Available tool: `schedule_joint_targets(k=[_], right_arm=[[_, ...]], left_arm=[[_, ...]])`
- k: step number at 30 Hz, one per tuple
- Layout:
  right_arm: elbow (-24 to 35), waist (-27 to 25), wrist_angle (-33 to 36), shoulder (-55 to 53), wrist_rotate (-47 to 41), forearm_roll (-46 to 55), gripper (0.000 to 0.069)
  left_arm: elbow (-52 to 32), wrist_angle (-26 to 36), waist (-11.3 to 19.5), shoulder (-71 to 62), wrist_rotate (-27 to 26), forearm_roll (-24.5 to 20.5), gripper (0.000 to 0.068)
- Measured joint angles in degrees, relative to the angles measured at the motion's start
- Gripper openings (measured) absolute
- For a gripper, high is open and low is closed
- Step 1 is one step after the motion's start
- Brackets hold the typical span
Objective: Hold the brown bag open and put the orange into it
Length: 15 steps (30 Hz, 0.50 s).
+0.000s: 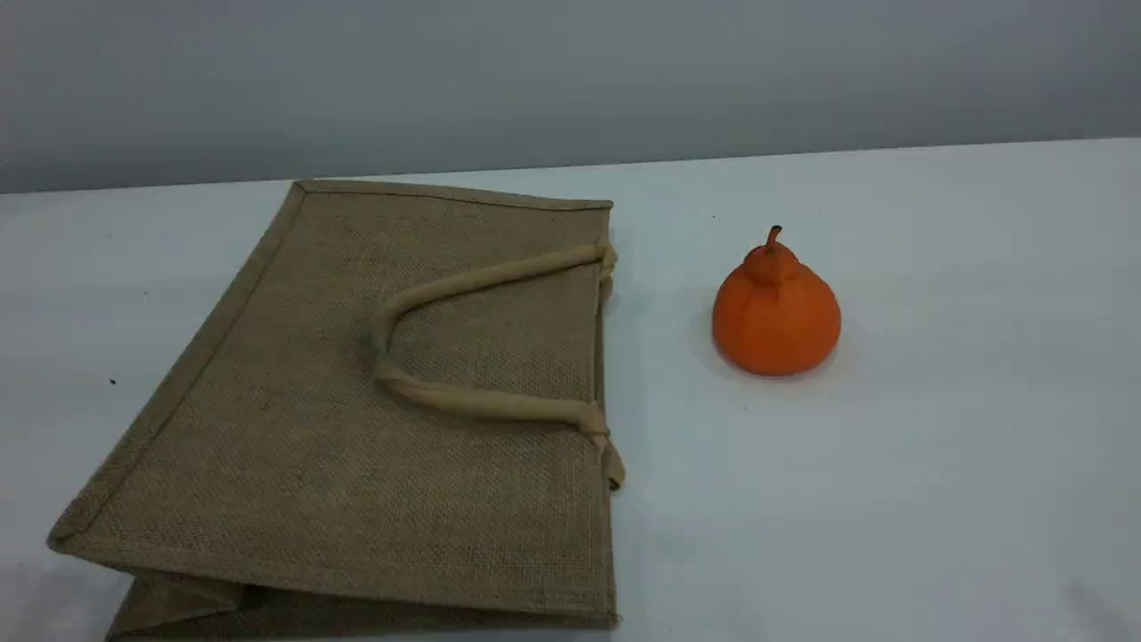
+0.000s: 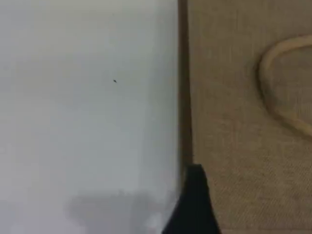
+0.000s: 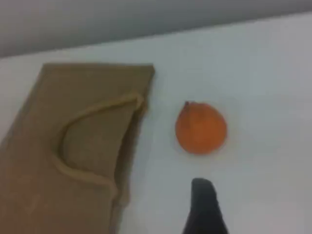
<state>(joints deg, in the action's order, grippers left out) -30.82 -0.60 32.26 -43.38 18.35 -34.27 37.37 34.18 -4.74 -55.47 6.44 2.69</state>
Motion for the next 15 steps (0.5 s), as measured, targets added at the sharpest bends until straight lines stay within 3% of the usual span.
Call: schedule_joint_targets(k=[9, 15], right_arm=[[0.0, 0.0, -10.1, -17.8, 11.8, -12.7, 0.042], [0.0, 0.0, -12.6, -27.0, 24.9, -25.5, 0.042]], left_arm=[[0.9, -10.2, 0.0, -16.2, -5.5, 7.4, 0.0521], [6.1, -12.7, 0.0, -26.0, -14.9, 18.2, 0.0521]])
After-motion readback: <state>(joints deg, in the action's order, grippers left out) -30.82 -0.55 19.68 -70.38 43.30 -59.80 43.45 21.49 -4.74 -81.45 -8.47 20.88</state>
